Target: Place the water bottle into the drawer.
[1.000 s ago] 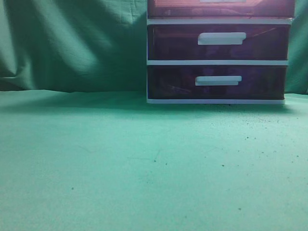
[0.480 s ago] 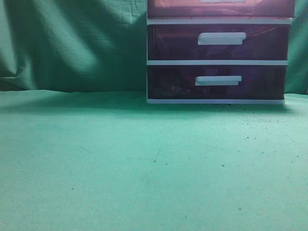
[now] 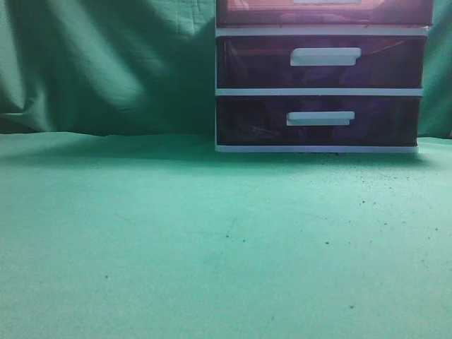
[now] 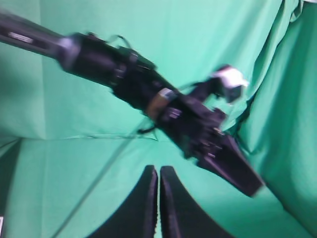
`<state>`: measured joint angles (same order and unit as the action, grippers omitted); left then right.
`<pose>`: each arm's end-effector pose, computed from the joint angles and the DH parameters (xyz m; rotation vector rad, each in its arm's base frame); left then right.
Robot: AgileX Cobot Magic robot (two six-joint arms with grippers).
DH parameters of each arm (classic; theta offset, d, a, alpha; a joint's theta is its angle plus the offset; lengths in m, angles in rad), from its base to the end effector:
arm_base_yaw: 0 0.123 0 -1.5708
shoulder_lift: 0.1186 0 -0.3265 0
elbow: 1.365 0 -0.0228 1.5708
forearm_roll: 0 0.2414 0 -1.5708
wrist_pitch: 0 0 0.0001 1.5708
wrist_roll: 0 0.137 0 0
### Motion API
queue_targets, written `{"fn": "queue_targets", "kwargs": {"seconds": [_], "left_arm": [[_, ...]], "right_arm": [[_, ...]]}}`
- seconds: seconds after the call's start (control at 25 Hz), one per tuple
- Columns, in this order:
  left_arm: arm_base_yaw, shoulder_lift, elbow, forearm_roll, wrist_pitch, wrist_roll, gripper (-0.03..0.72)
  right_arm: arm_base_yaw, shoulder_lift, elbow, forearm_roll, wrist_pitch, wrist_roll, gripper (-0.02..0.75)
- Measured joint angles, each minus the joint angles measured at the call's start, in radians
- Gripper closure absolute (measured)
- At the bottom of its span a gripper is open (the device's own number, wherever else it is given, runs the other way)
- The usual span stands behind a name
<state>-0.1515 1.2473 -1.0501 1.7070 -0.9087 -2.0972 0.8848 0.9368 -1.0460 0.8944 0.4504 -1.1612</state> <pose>0.2391 -0.1447 0.4150 0.5038 1.8277 -1.1398 0.0904 0.1840 0.4639 -1.1788 1.2427 0.7127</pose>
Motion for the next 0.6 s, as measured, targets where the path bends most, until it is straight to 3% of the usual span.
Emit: {"fn": "queue_targets", "kwargs": {"seconds": [0.28,0.4,0.6], "left_arm": [[0.017,-0.396,0.127,0.102,0.108,0.0,0.688],[0.028,-0.554,0.2,0.102,0.169,0.0,0.688],[0.028,-0.808,0.39,0.102,0.216,0.0,0.688]], "right_arm": [[0.0,-0.01,0.0,-0.089,0.155,0.033,0.738],[0.0,-0.01,0.0,-0.151,0.188,0.171,0.738],[0.0,-0.016,0.0,-0.353,0.232,0.418,0.738]]}}
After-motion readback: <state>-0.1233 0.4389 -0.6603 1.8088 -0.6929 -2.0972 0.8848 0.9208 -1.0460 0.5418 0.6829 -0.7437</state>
